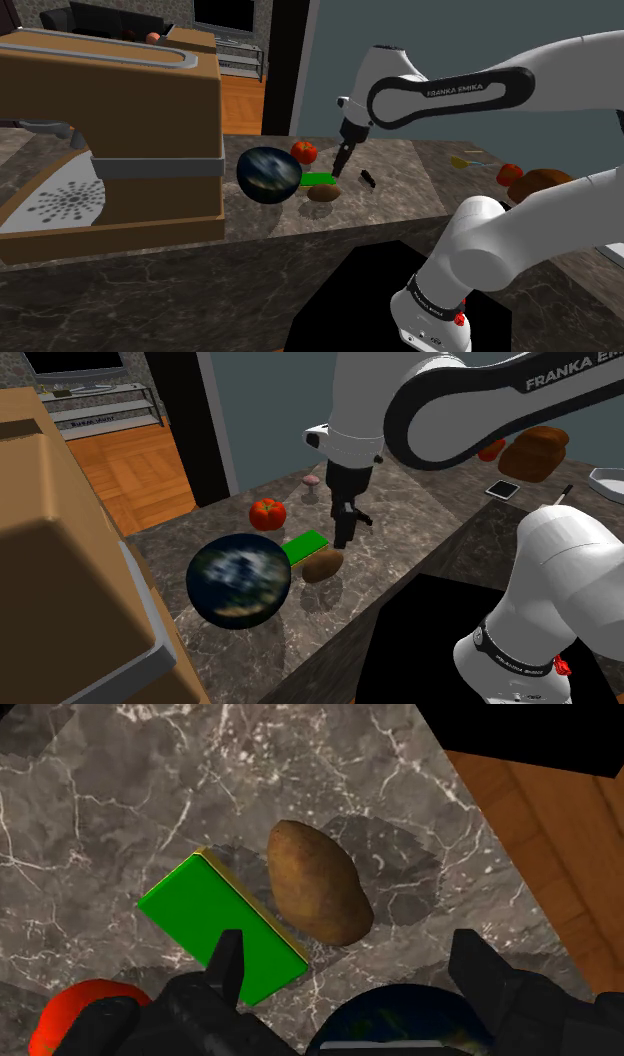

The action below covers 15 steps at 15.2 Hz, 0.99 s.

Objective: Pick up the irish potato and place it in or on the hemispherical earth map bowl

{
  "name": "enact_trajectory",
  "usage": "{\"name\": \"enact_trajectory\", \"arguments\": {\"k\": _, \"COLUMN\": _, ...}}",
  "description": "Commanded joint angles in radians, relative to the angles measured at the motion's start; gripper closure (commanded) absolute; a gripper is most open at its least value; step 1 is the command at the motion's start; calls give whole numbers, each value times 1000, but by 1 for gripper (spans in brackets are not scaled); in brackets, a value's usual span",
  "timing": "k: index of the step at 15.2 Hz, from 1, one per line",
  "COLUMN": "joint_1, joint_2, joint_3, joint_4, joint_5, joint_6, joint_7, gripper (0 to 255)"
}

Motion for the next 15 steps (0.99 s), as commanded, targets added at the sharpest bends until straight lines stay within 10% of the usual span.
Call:
{"name": "enact_trajectory", "arguments": {"k": 1, "joint_1": 8, "joint_2": 54, "joint_3": -33, "joint_4": -20, "joint_5": -5, "joint_6": 59, "joint_7": -59, "gripper": 0}}
{"name": "enact_trajectory", "arguments": {"k": 15, "joint_1": 37, "joint_2": 271, "joint_3": -106, "joint_4": -88, "joint_5": 6, "joint_6": 310, "joint_7": -180, "gripper": 0}}
